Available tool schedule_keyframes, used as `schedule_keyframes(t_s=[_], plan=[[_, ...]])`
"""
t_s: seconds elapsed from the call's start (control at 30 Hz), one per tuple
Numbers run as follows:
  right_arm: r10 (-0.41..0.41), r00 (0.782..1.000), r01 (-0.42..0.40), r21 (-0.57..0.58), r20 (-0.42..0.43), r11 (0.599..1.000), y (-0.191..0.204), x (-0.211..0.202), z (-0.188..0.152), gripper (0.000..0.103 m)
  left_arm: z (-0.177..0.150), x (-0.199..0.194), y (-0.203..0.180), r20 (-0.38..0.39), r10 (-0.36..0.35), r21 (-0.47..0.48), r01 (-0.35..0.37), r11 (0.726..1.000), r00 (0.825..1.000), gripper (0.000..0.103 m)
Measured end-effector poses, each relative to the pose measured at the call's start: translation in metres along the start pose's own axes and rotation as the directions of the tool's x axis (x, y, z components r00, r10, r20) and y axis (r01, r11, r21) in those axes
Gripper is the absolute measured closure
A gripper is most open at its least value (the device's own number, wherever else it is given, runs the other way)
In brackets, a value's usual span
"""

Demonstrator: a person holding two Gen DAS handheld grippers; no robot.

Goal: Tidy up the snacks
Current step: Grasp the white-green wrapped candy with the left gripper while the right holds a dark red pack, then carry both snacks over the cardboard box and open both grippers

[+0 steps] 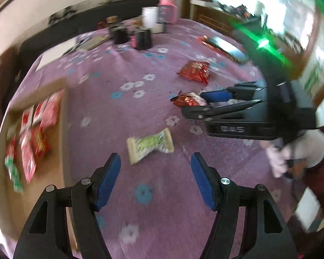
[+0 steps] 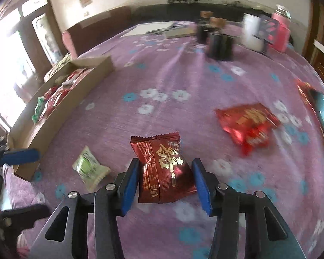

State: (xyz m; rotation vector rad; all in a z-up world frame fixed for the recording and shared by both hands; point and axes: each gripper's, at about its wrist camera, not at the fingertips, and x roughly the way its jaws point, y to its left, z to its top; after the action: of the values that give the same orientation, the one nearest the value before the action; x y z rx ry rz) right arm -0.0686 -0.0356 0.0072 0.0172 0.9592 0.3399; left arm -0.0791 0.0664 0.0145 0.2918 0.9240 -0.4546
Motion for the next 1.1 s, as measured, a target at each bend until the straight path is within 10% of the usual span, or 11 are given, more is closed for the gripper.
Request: schedule_keyframes(t_s=[0.3,0.4,0.47,0.87,1.1], plan=[[0.027,0.999,-0.03,0.078,0.031,0.997,-0.03,-0.016,-0.016,0.052,0.02,0.053,-0.002,-0.085,0.053,0.147,-0.04,0.988,0.995,0.036],[0.033,0.999,-0.035,0.085,0.034,0.996,-0.031,-0.018,-0.018,0.052,0.021,0.053,0.007,-0.101,0.006,0.099,0.004,0.995,0.995,0.036],[0.037,0.999,-0.04,0.092,0.035,0.995,-0.032,-0.019,-0.019,0.053,0.02,0.052,0.009,-0.107,-0.037,0.063,0.044,0.997,0.994,0.054],[0.051,0.997,-0.055,0.072,0.056,0.996,-0.014,-0.039,-0.015,0.053,0.005,0.0,0.035,0.02,-0.147,-0.16,0.148,0.976,0.989,0.055],[0.102,0.993,-0.102,0.008,0.06,0.995,0.026,-0.045,0.005,0.053,-0.019,-0.048,0.096,0.056,-0.048,-0.296,0.063,0.953,0.997,0.055]])
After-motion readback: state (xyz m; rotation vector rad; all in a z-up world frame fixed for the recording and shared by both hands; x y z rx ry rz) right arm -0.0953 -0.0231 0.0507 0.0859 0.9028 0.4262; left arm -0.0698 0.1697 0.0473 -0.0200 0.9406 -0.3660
